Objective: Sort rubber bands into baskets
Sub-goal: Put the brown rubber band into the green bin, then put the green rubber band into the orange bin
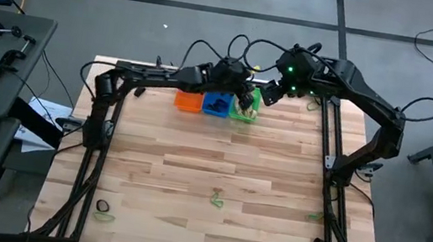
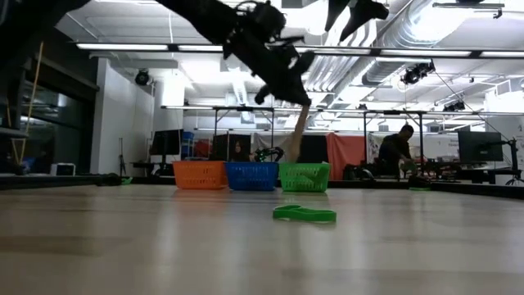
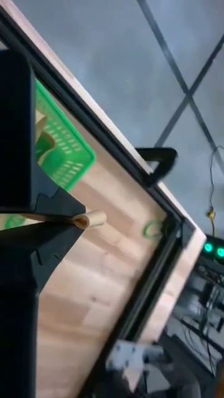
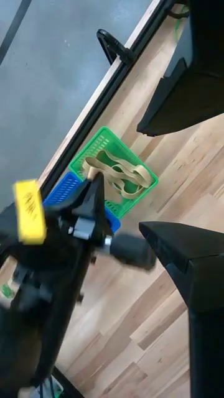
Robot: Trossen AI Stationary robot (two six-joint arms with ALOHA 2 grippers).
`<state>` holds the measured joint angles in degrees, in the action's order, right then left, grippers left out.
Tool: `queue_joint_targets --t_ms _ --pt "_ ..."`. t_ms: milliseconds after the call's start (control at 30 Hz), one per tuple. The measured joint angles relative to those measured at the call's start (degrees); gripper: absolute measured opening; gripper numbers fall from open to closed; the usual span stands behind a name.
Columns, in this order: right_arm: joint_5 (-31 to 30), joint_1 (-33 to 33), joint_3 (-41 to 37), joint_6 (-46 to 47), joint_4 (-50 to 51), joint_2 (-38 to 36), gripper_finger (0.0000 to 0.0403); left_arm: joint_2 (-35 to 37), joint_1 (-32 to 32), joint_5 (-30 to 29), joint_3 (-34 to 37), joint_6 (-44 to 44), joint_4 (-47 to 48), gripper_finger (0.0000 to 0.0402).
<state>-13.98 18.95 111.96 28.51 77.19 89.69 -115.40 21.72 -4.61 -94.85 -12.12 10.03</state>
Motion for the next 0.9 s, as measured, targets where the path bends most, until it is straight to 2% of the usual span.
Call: queue_joint_targets --t_ms 200,500,733,900 --pt "-0.05 -0.3 0.0 0.09 -0.1 0.0 0.0226 -4.54 0.57 -1.06 0.11 -0.63 -1.45 0.0036" --pt "-2.16 -0.25 0.02 -0.07 -0.2 0.0 0.0226 -5.43 0.78 0.22 0.08 -1.7 -4.34 0.0134" --pt "-2.17 -0.25 0.02 -0.45 -0.22 0.01 0.0226 -4.74 1.64 0.59 -0.19 -1.75 -0.11 0.0198" --pt "-2.54 -0.05 0.02 -0.73 0.8 0.02 0.0226 -2.84 2.65 8.06 -0.18 -1.47 8.8 0.0213"
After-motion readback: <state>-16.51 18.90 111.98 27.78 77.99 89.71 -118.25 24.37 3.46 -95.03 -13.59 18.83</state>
